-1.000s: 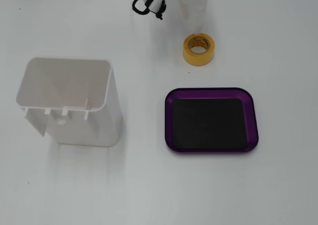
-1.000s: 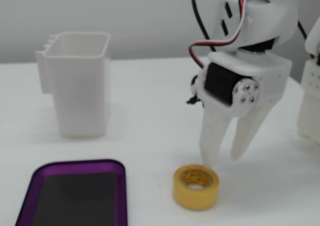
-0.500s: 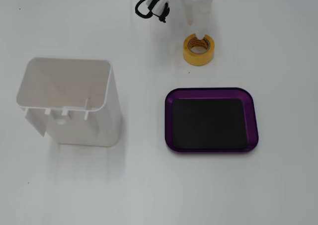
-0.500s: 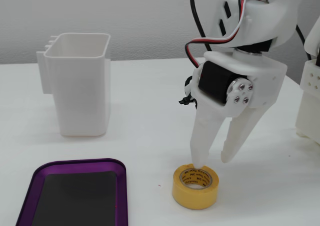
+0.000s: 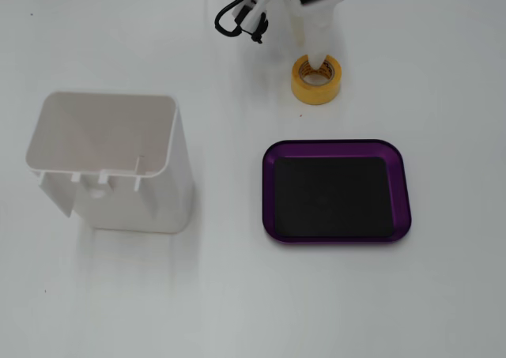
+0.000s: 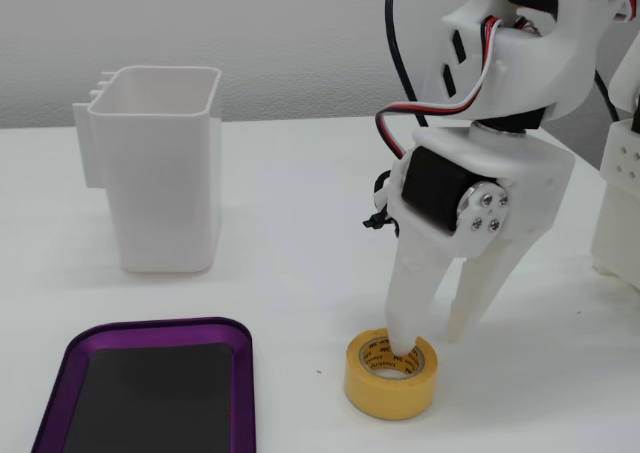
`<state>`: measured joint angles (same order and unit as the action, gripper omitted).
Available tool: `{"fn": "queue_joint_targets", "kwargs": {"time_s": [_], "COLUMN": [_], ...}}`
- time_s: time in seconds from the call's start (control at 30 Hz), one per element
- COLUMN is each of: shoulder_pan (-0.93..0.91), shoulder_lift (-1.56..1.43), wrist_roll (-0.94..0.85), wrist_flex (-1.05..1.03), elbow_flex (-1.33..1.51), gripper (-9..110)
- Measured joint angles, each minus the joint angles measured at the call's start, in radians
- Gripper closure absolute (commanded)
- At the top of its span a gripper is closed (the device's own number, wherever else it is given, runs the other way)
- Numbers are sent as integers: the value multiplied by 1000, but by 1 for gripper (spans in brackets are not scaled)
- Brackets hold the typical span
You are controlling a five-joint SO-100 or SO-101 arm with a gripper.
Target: Pick up the yellow tape and place it in the box.
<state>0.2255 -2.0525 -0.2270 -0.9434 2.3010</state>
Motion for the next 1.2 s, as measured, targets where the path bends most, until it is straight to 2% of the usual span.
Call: {"fn": "queue_joint_targets", "kwargs": {"time_s": [0.27,0.53,0.6,0.67,0.77,1.2], "shoulder_pan": [0,2,3,6,9,0], "shoulder_lift": [17,213,252,262,261,-75], "wrist_roll": [0,-3,-2,2,2,2], "wrist_flex": [17,78,75,75,75,29], "elbow_flex": [0,-11,-12,-12,-14,-272], "gripper": [88,89,92,102,102,102]}}
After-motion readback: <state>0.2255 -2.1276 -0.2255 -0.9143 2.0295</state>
